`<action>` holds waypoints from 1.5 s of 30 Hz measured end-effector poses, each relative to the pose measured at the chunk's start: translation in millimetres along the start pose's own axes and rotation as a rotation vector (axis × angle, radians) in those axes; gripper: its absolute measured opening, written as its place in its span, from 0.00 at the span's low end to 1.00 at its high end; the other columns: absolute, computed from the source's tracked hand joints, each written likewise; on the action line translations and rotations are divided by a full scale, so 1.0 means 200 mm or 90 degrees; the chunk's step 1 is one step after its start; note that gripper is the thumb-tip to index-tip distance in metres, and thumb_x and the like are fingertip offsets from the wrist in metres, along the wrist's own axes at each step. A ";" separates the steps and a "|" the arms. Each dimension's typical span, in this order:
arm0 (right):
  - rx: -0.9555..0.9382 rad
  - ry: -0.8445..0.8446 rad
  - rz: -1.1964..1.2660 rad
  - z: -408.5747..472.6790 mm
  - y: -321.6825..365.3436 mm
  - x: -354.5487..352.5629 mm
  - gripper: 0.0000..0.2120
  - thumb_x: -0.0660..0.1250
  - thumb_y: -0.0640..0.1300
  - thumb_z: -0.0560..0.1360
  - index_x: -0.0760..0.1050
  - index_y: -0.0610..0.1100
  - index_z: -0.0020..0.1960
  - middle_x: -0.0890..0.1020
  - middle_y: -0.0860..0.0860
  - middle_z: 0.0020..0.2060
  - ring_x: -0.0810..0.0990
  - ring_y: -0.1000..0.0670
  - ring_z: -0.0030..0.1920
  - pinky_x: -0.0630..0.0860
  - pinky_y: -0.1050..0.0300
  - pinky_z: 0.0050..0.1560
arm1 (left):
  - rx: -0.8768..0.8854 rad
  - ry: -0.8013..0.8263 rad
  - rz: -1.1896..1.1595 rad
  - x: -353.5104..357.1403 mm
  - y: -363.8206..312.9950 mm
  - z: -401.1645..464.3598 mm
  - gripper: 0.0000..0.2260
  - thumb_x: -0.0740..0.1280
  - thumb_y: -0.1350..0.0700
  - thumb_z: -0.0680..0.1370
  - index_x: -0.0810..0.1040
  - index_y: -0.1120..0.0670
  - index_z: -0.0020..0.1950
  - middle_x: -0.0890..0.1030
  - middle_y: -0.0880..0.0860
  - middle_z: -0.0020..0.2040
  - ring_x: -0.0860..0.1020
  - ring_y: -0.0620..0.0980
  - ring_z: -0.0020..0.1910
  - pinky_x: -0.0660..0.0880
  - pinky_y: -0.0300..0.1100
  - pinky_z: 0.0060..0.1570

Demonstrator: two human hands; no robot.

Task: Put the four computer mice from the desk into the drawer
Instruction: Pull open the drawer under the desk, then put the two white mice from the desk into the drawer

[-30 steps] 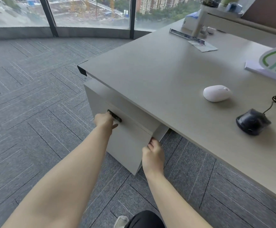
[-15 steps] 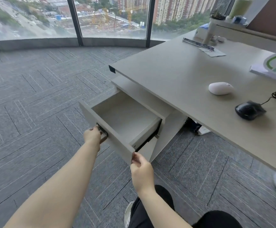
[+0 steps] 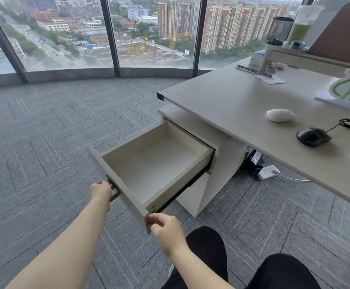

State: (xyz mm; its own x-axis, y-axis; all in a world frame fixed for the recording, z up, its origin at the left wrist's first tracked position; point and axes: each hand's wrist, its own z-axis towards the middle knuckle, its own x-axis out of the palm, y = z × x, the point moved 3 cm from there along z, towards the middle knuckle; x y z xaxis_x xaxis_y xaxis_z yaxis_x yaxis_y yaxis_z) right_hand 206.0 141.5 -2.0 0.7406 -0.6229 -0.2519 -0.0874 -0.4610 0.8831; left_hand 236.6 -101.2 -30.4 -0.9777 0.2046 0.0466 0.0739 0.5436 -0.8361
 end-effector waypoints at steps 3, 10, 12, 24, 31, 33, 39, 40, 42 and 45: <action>-0.005 0.013 -0.005 -0.02 0.00 0.02 0.16 0.61 0.39 0.75 0.82 0.48 0.58 0.85 0.52 0.49 0.82 0.54 0.47 0.75 0.73 0.35 | 0.010 0.002 0.031 -0.04 0.00 -0.01 0.09 0.60 0.60 0.81 0.75 0.62 0.58 0.79 0.61 0.56 0.80 0.57 0.56 0.79 0.55 0.51; -0.123 -0.094 0.051 -0.04 0.21 -0.32 0.17 0.61 0.38 0.77 0.76 0.49 0.63 0.81 0.56 0.53 0.79 0.57 0.53 0.77 0.67 0.49 | 0.369 -0.101 0.267 0.12 -0.28 -0.32 0.20 0.55 0.54 0.77 0.69 0.58 0.68 0.73 0.60 0.67 0.73 0.62 0.63 0.73 0.58 0.59; -0.196 -0.207 0.076 -0.05 0.30 -0.59 0.15 0.61 0.36 0.77 0.78 0.50 0.58 0.83 0.53 0.49 0.81 0.50 0.49 0.80 0.59 0.50 | 0.479 -0.026 0.251 0.32 -0.40 -0.52 0.18 0.56 0.58 0.78 0.71 0.58 0.67 0.73 0.58 0.66 0.73 0.58 0.63 0.71 0.53 0.62; -0.096 -0.724 -0.278 -0.25 0.24 -2.17 0.20 0.64 0.37 0.73 0.74 0.45 0.64 0.76 0.43 0.61 0.71 0.40 0.60 0.66 0.50 0.61 | 0.655 0.507 0.505 1.87 -0.18 -1.37 0.20 0.62 0.56 0.77 0.71 0.53 0.69 0.72 0.55 0.68 0.69 0.55 0.68 0.66 0.47 0.67; 0.175 -0.605 -0.500 -0.15 0.07 -2.45 0.29 0.61 0.47 0.74 0.61 0.52 0.75 0.68 0.44 0.70 0.66 0.38 0.68 0.63 0.44 0.68 | 0.682 0.477 0.775 2.40 -0.04 -1.30 0.28 0.61 0.50 0.77 0.59 0.46 0.77 0.55 0.58 0.79 0.57 0.61 0.76 0.59 0.52 0.71; 0.184 -0.596 -0.506 -0.14 0.03 -2.49 0.29 0.59 0.47 0.75 0.60 0.53 0.75 0.70 0.45 0.69 0.68 0.39 0.65 0.64 0.46 0.65 | 0.711 0.471 0.817 2.49 -0.02 -1.27 0.29 0.62 0.47 0.76 0.60 0.44 0.76 0.56 0.59 0.79 0.59 0.62 0.75 0.59 0.51 0.71; 0.132 -0.639 -0.522 -0.13 -0.01 -2.52 0.26 0.61 0.47 0.77 0.63 0.51 0.75 0.75 0.44 0.65 0.70 0.39 0.61 0.68 0.46 0.60 | 0.784 0.411 0.720 2.55 0.00 -1.27 0.20 0.65 0.45 0.75 0.71 0.49 0.65 0.74 0.60 0.62 0.72 0.64 0.60 0.69 0.51 0.58; 0.122 -0.650 -0.514 -0.14 -0.01 -2.52 0.26 0.62 0.47 0.77 0.64 0.50 0.74 0.76 0.43 0.64 0.71 0.38 0.60 0.69 0.46 0.59 | 0.778 0.413 0.701 2.53 0.00 -1.28 0.19 0.66 0.46 0.75 0.71 0.50 0.64 0.74 0.60 0.60 0.72 0.64 0.60 0.70 0.51 0.56; 0.072 -0.683 -0.469 -0.15 0.03 -2.50 0.24 0.65 0.47 0.76 0.69 0.48 0.72 0.78 0.41 0.61 0.72 0.36 0.58 0.70 0.45 0.58 | 0.737 0.415 0.635 2.47 -0.03 -1.30 0.19 0.65 0.49 0.75 0.70 0.52 0.64 0.72 0.60 0.59 0.72 0.63 0.58 0.72 0.51 0.52; -0.063 -0.717 -0.397 -0.17 0.17 -2.39 0.23 0.69 0.46 0.74 0.74 0.46 0.68 0.80 0.41 0.56 0.73 0.38 0.55 0.70 0.46 0.58 | 0.682 0.383 0.511 2.31 -0.15 -1.29 0.22 0.66 0.48 0.73 0.67 0.51 0.65 0.71 0.60 0.59 0.75 0.61 0.53 0.73 0.49 0.48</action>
State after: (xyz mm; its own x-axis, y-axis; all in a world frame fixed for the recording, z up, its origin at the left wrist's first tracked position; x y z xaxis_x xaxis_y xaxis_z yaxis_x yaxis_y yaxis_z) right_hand -129.1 444.9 162.5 -0.3321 -0.5300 -0.7803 0.1531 -0.8465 0.5098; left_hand -165.6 188.1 157.2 -0.4982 0.6011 -0.6249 0.1055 -0.6733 -0.7318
